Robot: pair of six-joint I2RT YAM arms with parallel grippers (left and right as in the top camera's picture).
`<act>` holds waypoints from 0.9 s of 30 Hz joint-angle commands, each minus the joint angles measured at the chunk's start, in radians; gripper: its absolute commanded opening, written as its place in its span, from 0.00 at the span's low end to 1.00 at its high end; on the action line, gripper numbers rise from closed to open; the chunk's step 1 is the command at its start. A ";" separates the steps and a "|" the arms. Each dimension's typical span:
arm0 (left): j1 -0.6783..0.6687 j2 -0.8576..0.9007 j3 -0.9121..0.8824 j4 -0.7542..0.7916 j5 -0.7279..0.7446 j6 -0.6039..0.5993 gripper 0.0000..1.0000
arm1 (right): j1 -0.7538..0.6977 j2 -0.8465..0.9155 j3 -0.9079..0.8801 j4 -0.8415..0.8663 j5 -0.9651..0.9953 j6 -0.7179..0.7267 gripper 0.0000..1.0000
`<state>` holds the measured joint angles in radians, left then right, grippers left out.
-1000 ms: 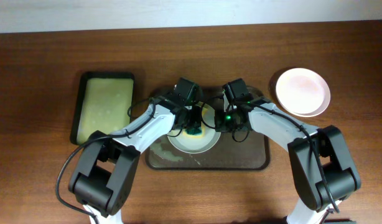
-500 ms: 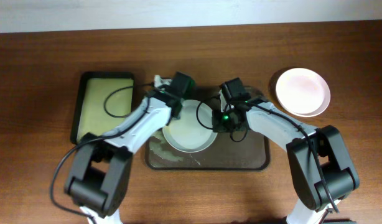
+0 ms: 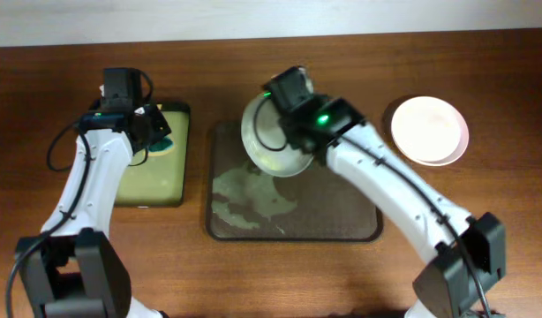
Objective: Clean dirty plates on tray and stack at the side
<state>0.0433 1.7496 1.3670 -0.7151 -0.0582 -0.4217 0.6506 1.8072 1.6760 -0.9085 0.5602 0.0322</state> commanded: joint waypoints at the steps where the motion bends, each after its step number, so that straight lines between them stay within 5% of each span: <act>1: 0.034 0.104 0.004 0.021 0.082 0.058 0.00 | 0.137 -0.028 0.053 0.000 0.432 -0.126 0.04; 10: 0.074 0.169 0.004 0.087 0.059 0.058 0.05 | 0.299 -0.028 0.053 -0.001 0.683 -0.220 0.04; 12: 0.074 0.169 0.004 0.079 0.060 0.057 0.25 | 0.305 -0.028 0.053 -0.001 0.683 -0.220 0.04; 14: 0.074 0.169 0.004 0.074 0.059 0.058 0.66 | 0.306 -0.028 0.053 -0.001 0.683 -0.220 0.04; 16: 0.076 0.169 0.005 0.076 0.059 0.057 0.82 | 0.306 -0.028 0.053 -0.001 0.684 -0.251 0.04; 19: 0.076 0.169 0.005 0.077 0.059 0.058 0.94 | 0.306 -0.028 0.053 -0.001 0.704 -0.264 0.04; 27: 0.076 0.041 0.023 0.074 0.060 0.057 1.00 | 0.306 -0.028 0.053 0.019 0.818 -0.369 0.04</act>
<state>0.1127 1.9030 1.3659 -0.6399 0.0006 -0.3702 0.9508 1.8069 1.7058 -0.8982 1.2869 -0.2863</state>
